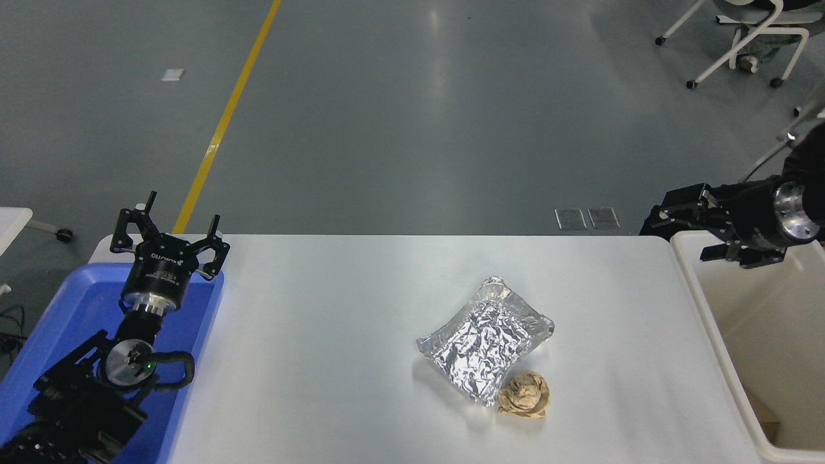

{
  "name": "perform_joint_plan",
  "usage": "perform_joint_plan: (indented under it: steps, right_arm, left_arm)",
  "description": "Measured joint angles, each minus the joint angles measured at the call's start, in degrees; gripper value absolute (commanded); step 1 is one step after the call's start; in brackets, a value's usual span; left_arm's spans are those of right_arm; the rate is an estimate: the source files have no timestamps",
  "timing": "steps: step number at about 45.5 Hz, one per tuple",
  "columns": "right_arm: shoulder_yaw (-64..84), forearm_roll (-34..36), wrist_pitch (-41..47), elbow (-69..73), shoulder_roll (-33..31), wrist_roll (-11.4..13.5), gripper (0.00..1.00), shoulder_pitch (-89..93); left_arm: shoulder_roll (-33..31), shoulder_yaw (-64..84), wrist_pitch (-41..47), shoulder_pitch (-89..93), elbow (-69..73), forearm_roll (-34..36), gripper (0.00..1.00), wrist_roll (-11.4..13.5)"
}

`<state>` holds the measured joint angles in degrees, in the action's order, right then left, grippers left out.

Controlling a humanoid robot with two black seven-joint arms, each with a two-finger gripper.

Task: Pick up paper cup place in dustbin

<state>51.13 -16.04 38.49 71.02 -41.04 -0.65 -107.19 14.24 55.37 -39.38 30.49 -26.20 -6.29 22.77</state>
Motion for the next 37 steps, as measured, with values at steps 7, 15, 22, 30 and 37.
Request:
perform_joint_plan:
  steps: [7, 15, 22, 30, 37]
  right_arm:
    - [3.03, 0.48, 3.33, 5.75, 3.77, 0.13, 1.0, -9.2]
    - [6.24, 4.3, 5.18, 11.8, 9.44, 0.45, 1.0, -19.62]
    - [7.65, 7.44, 5.87, 15.2, 14.42, 0.64, 1.0, -26.36]
    - [8.13, 11.16, 6.24, 17.04, 20.27, 0.79, 1.0, -30.62]
    - [8.04, 13.64, 6.37, 17.72, 24.35, 0.84, 1.0, -32.4]
  left_arm:
    - [-0.01, 0.0, 0.0, -0.03, 0.0, -0.02, 1.0, 0.06]
    - [0.0, 0.1, 0.07, -0.07, 0.01, -0.03, 1.0, 0.08]
    - [0.0, 0.14, 0.09, -0.08, 0.0, -0.03, 1.0, 0.08]
    - [0.0, 0.16, 0.09, -0.08, 0.01, -0.03, 1.0, 0.13]
    - [0.0, 0.17, 0.09, -0.08, 0.01, -0.04, 1.0, 0.15]
